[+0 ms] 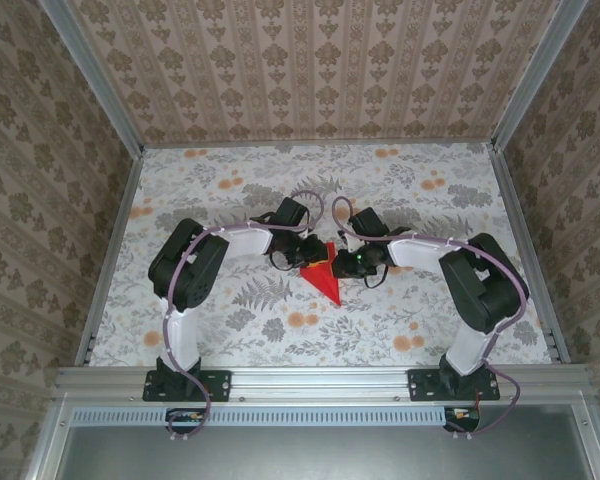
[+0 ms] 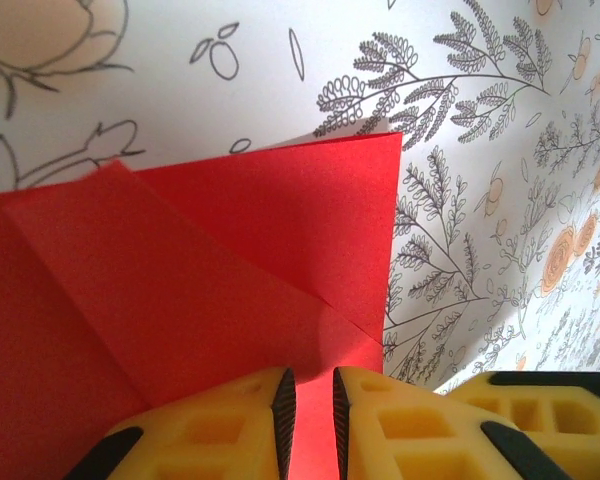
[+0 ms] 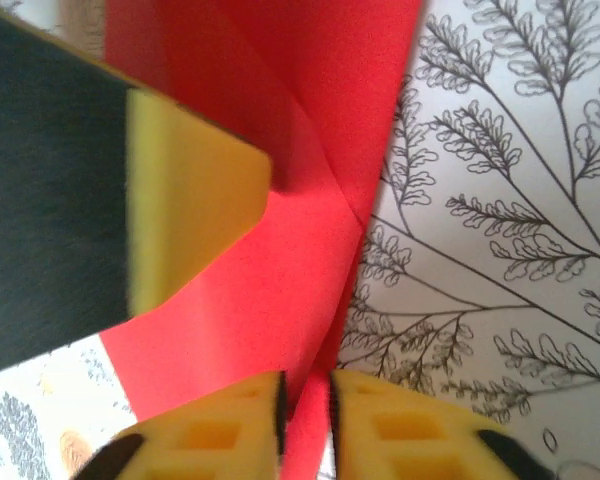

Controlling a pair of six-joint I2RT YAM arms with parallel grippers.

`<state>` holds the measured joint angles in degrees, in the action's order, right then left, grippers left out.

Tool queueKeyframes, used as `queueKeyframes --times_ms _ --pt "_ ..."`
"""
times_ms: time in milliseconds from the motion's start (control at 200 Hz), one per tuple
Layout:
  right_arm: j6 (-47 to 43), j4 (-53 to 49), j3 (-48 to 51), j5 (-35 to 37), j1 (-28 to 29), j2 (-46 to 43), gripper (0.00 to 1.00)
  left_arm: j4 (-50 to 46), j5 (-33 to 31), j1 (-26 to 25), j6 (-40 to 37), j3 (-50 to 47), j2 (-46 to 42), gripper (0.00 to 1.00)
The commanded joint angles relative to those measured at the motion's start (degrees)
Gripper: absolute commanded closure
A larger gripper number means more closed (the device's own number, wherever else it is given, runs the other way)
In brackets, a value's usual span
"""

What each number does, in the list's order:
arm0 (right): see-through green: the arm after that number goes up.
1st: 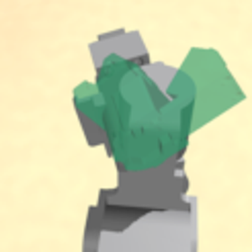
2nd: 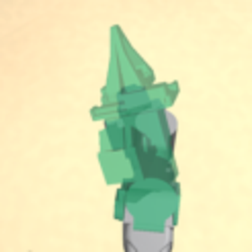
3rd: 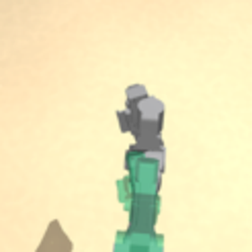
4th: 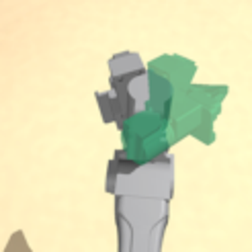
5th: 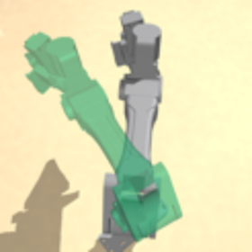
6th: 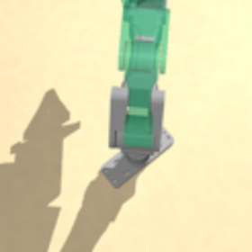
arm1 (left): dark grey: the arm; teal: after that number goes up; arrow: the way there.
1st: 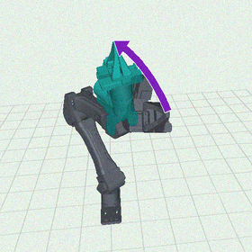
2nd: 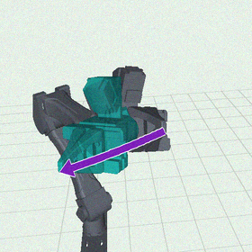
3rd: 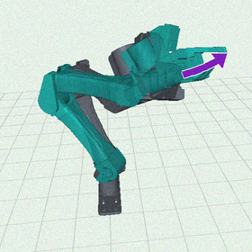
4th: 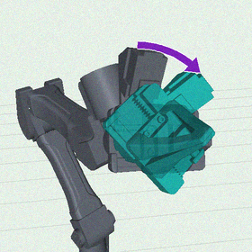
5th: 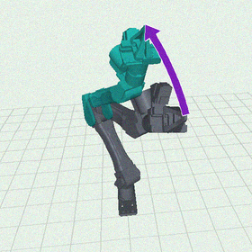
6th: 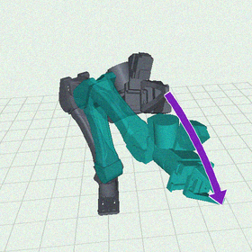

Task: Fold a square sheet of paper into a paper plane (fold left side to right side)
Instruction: Fourth fold the wing at the center of the table.

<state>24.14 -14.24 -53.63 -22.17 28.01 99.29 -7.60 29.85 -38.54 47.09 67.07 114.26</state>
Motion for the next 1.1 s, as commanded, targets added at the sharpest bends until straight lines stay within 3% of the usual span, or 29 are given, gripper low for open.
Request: queueKeyframes --times_ms 0,115,345,725,1095 --pt "-0.5 -3.8 -1.2 1.0 -0.1 -5.4 0.73 -4.0 -2.4 -0.2 -0.7 -2.6 1.4 0.78" --pt "-0.1 -5.0 0.1 -1.0 0.2 -8.6 0.72 -3.9 -2.3 -0.2 -0.8 -2.7 1.3 0.78" --pt "6.0 2.6 4.2 -12.4 2.9 -9.2 0.85 -3.9 -2.4 -0.3 -0.7 -2.8 1.3 0.78" --pt "5.4 0.9 1.6 -12.5 5.0 -0.9 0.86 -4.2 -2.6 -0.3 -0.9 -2.7 1.1 0.78" --pt "5.0 0.6 4.0 -11.2 5.1 0.2 0.86 -4.4 -2.7 -0.3 -1.0 -2.6 1.2 0.78"
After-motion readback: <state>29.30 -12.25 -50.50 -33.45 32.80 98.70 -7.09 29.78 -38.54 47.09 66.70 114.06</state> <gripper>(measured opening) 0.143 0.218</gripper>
